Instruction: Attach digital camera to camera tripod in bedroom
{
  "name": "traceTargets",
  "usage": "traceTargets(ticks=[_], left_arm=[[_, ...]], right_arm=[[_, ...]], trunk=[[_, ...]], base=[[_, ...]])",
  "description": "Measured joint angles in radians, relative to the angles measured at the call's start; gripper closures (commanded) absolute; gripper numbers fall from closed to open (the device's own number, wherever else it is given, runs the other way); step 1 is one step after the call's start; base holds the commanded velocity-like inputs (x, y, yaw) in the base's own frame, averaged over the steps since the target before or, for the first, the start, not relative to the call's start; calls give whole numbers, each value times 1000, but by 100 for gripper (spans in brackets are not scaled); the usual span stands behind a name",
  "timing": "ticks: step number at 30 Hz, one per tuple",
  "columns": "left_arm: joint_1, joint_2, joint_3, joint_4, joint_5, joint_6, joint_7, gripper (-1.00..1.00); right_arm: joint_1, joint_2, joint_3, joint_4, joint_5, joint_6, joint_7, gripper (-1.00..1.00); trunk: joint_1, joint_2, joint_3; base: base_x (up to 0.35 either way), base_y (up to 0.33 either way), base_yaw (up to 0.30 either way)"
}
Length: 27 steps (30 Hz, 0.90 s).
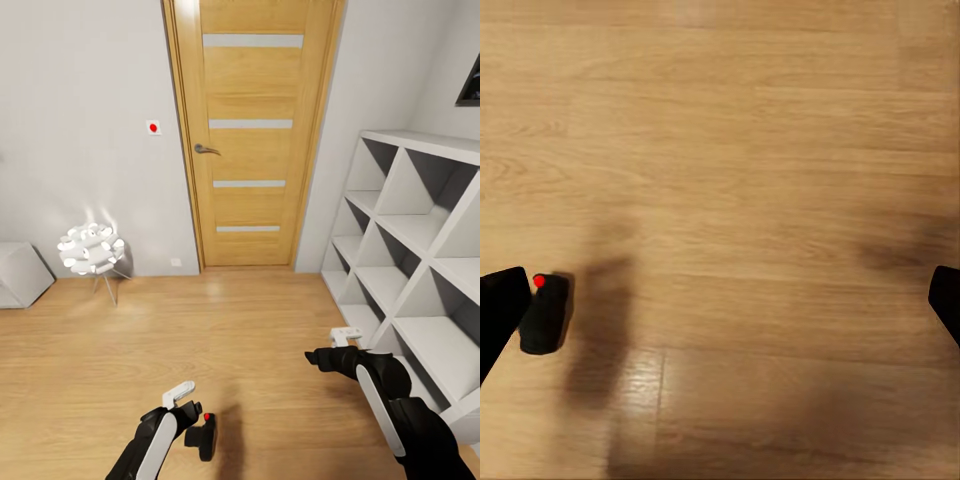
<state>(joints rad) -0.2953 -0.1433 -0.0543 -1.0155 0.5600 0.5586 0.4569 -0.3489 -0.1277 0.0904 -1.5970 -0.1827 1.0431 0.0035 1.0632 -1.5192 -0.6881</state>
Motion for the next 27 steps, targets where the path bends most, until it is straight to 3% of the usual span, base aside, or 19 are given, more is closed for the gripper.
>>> traceTargets(ticks=[9,27], left_arm=[[-23,4,5,44,15,8,10,-100],[-157,5,15,335,23,-37,-3,-100]], right_arm=[[19,0,6,-13,1,0,0,-100],[21,9,1,-17,0,0,1,-100]], trunk=[[35,-63,-14],[104,-189,-42]], base=[[1,0,0],[0,0,0]])
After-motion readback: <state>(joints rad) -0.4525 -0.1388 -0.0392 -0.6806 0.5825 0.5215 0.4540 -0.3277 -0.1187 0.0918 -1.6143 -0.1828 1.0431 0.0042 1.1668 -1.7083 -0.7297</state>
